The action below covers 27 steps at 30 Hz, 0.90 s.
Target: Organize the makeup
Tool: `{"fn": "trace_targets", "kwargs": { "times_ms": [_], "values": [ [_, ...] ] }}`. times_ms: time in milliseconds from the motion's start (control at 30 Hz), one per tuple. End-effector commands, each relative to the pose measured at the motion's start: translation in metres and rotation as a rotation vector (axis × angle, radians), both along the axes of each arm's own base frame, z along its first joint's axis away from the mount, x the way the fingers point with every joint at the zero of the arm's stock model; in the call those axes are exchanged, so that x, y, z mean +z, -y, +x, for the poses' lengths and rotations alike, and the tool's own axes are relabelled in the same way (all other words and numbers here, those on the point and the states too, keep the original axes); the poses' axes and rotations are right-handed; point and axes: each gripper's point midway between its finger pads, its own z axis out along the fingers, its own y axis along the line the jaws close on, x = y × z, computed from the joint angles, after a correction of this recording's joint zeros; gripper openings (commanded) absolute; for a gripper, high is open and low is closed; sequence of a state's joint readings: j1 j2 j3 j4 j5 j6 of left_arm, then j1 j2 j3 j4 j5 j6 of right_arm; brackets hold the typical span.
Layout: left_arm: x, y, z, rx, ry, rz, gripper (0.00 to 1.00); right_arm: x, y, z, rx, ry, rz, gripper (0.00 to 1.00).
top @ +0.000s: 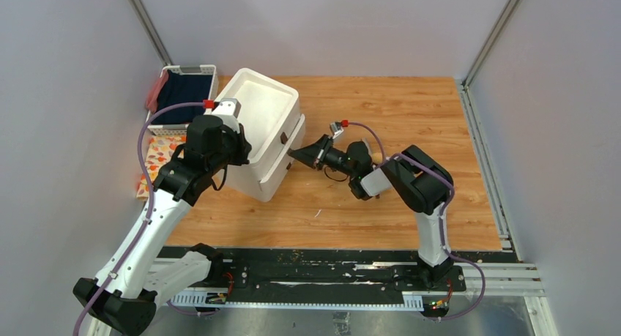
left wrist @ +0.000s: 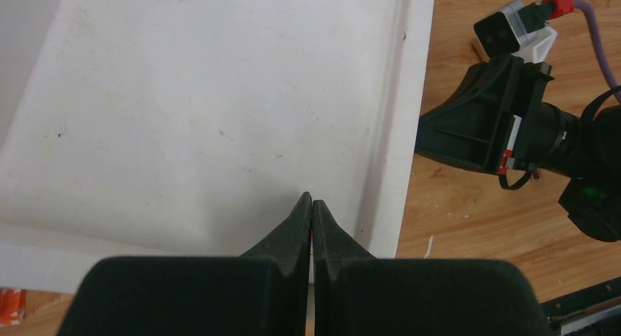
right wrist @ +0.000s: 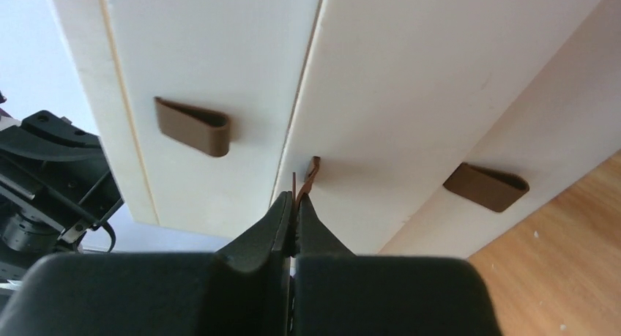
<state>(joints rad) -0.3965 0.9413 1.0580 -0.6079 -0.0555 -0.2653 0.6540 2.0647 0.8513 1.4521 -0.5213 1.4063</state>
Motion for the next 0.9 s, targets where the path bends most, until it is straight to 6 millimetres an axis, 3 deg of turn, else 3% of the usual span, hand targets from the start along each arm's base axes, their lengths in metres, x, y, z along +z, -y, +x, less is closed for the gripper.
{"fn": "trace_targets", "kwargs": {
  "times_ms": [0, 167, 267, 433, 633, 767, 800, 867],
  "values": [
    [-0.002, 0.002, -0.004, -0.013, -0.003, 0.003, 0.0, 0.024, 0.018, -0.013, -0.017, 0.061, -0.03, 0.0],
    [-0.001, 0.003, -0.004, -0.017, -0.006, -0.006, 0.0, 0.029, 0.032, -0.028, -0.029, 0.052, -0.114, 0.0],
    [-0.002, 0.004, -0.004, -0.018, -0.009, -0.009, 0.0, 0.021, 0.042, -0.033, -0.05, 0.022, -0.21, 0.0],
    [-0.001, 0.005, -0.004, -0.02, -0.008, -0.012, 0.0, 0.011, 0.072, -0.035, -0.146, 0.016, -0.455, 0.0],
    [0.0, 0.006, -0.002, -0.022, -0.006, -0.017, 0.0, 0.015, 0.105, -0.034, -0.228, 0.01, -0.682, 0.0],
    [0.001, 0.007, -0.002, -0.025, -0.005, -0.023, 0.0, 0.005, 0.11, -0.038, -0.202, -0.019, -0.74, 0.0],
    [0.001, 0.008, -0.002, -0.026, -0.005, -0.024, 0.0, 0.003, 0.108, -0.039, -0.182, -0.016, -0.757, 0.02],
    [0.002, 0.008, -0.003, -0.028, -0.004, -0.025, 0.0, 0.001, 0.106, -0.042, -0.133, -0.023, -0.8, 0.14]
  ]
}}
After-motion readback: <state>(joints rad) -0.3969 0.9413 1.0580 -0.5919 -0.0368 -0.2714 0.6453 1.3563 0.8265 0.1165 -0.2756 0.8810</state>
